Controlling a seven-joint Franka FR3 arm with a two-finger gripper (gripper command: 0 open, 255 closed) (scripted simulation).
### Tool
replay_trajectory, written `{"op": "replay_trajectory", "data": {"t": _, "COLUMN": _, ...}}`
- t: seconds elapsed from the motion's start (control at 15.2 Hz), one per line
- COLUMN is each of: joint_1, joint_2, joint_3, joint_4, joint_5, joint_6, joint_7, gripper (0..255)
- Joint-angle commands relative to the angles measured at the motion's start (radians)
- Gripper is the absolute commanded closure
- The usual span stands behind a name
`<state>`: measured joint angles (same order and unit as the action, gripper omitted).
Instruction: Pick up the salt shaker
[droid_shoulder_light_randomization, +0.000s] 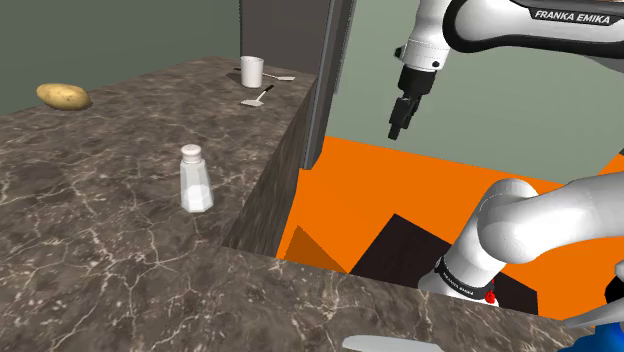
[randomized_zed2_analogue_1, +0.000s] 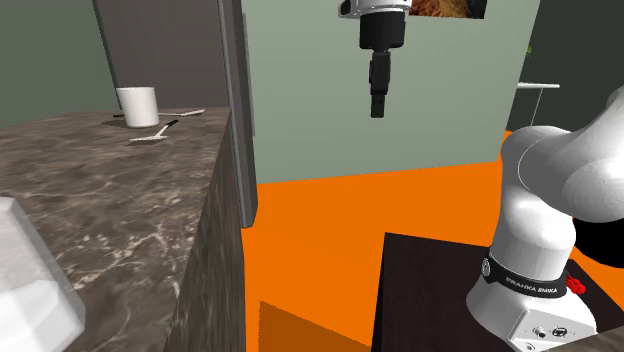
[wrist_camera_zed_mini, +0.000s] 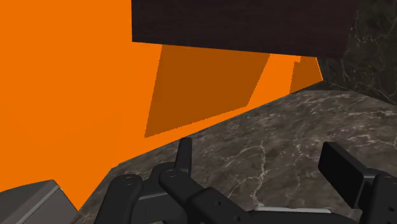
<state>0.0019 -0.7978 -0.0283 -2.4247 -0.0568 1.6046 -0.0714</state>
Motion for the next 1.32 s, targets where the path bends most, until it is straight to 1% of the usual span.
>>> {"op": "replay_trajectory", "data": {"t": 0.0, "joint_1": 0.000, "joint_2": 0.000, "joint_3": 0.000, "joint_4": 0.000, "joint_5": 0.000, "joint_6": 0.000, "joint_7": 0.000, "gripper": 0}}
{"op": "replay_trajectory", "data": {"t": 0.33, "joint_1": 0.042, "joint_2": 0.074, "joint_3": 0.096, "joint_4": 0.057, "joint_5": 0.082, "joint_6": 0.020, "joint_7": 0.111, "gripper": 0}}
{"op": "replay_trajectory", "data": {"t": 0.66, "joint_1": 0.074, "joint_2": 0.171, "joint_3": 0.187, "joint_4": 0.140, "joint_5": 0.147, "joint_6": 0.043, "joint_7": 0.219, "gripper": 0}}
{"op": "replay_trajectory", "data": {"t": 0.99, "joint_1": 0.098, "joint_2": 0.286, "joint_3": 0.273, "joint_4": 0.249, "joint_5": 0.188, "joint_6": 0.064, "joint_7": 0.327, "gripper": 0}}
{"op": "replay_trajectory", "data": {"t": 1.25, "joint_1": 0.111, "joint_2": 0.390, "joint_3": 0.341, "joint_4": 0.355, "joint_5": 0.201, "joint_6": 0.076, "joint_7": 0.415, "gripper": 0}}
